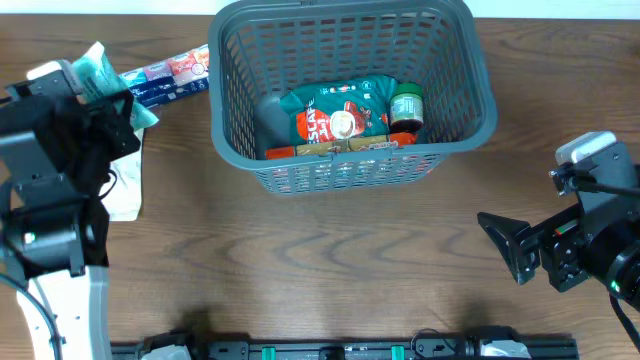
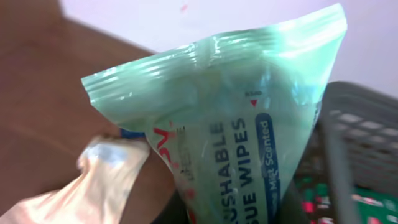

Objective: Pack container
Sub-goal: 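Carry the wet-wipes pack into the basket and release it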

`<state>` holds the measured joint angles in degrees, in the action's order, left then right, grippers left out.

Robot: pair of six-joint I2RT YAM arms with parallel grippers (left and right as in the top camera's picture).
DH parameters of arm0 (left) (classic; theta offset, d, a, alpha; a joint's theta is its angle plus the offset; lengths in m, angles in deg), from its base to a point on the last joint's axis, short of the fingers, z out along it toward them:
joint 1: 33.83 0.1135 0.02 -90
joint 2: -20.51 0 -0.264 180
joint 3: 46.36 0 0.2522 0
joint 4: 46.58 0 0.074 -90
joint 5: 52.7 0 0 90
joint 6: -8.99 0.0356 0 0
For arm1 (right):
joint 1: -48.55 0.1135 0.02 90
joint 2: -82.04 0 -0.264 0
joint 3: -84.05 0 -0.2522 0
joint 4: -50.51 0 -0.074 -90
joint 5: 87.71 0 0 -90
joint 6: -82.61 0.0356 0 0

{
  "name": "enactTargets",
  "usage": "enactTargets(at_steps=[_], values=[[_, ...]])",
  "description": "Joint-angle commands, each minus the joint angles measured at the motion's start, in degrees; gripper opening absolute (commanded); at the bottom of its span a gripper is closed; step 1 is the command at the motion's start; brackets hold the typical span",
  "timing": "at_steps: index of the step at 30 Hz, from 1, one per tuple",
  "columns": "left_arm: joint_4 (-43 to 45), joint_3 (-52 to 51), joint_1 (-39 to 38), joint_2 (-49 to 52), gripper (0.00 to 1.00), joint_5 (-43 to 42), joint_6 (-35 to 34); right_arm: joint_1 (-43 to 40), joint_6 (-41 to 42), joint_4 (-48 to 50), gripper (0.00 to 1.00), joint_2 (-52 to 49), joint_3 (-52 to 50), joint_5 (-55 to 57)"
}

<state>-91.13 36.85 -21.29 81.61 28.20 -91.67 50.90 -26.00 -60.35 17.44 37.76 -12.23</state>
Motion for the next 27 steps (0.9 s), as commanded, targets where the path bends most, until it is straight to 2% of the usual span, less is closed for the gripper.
enactTargets(at_steps=[1, 10, 22, 27], values=[[1.9, 1.7, -0.1, -2.1, 0.06, -7.1, 1.2, 0.3, 0.6, -0.2, 0.99, 0.1, 0.0, 0.2], [7.0, 1.7, -0.9, -2.7, 0.06, -22.1, 5.1, 0.3, 0.6, -0.2, 0.99, 0.1, 0.0, 0.2], [19.5, 1.7, -15.9, 3.7, 0.06, -22.6, 7.7, 0.3, 0.6, -0.2, 0.99, 0.1, 0.0, 0.2], [23.6, 1.7, -20.5, 7.7, 0.06, -26.7, 8.5, 0.3, 0.6, -0.2, 0.99, 0.1, 0.0, 0.2]])
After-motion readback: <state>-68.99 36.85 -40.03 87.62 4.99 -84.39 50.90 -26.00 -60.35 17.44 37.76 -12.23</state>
